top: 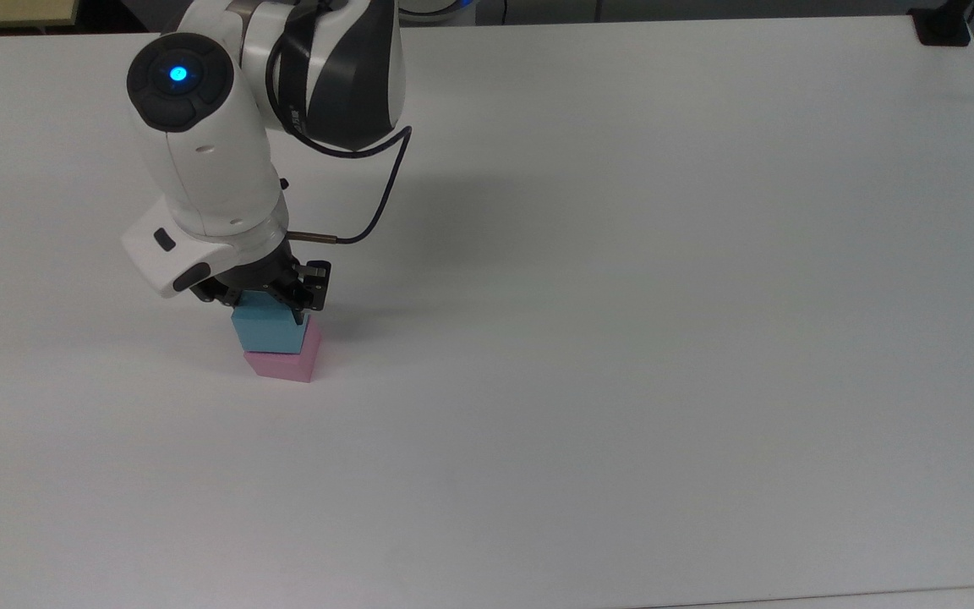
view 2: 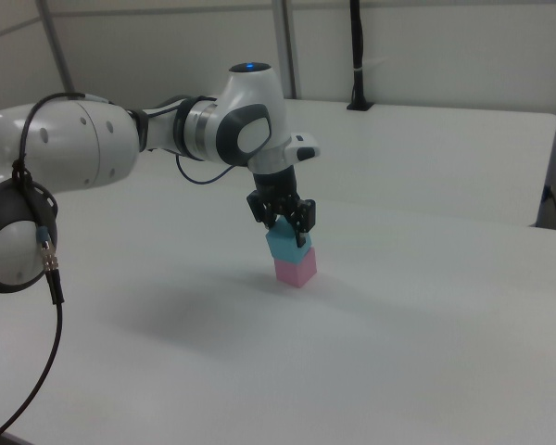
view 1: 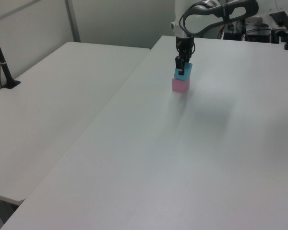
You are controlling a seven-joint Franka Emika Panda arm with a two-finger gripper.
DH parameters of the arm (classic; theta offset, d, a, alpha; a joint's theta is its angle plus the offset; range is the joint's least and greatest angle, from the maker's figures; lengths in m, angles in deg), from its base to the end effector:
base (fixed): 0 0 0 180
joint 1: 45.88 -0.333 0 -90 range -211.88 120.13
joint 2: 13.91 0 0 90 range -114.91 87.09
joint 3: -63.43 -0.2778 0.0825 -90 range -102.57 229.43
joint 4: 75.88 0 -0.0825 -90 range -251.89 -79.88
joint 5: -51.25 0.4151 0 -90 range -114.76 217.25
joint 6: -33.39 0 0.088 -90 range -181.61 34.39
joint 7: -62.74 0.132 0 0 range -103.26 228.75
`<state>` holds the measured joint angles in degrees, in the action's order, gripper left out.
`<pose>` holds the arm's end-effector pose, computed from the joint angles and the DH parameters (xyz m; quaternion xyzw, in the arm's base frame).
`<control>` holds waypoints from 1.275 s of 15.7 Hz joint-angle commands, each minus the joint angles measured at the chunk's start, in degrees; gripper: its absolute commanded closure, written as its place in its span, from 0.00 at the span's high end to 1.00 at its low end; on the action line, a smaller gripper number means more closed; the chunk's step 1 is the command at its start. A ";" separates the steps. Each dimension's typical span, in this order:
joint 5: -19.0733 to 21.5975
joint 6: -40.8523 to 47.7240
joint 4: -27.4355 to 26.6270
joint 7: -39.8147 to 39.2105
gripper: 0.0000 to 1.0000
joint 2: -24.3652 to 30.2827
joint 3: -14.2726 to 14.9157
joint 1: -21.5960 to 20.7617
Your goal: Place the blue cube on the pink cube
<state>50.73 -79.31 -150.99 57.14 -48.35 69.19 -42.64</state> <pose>0.7317 -0.1038 0.3291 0.9989 -0.0184 0.0245 0.0358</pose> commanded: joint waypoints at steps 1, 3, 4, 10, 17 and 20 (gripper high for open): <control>1.04 -0.59 0.14 0.77 1.00 -0.37 0.40 -0.68; 1.13 -0.16 0.13 0.94 1.00 0.24 0.40 -0.68; 1.22 0.11 0.13 1.21 1.00 1.11 0.48 -0.60; 0.52 4.05 -13.72 2.61 1.00 21.65 0.31 -0.68; 0.43 20.84 -21.92 2.79 1.00 38.03 -3.82 -0.86; 0.34 20.33 -21.58 5.86 1.00 37.78 -3.91 -0.60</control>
<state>50.77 -58.20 -170.35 60.28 -11.08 65.20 -43.10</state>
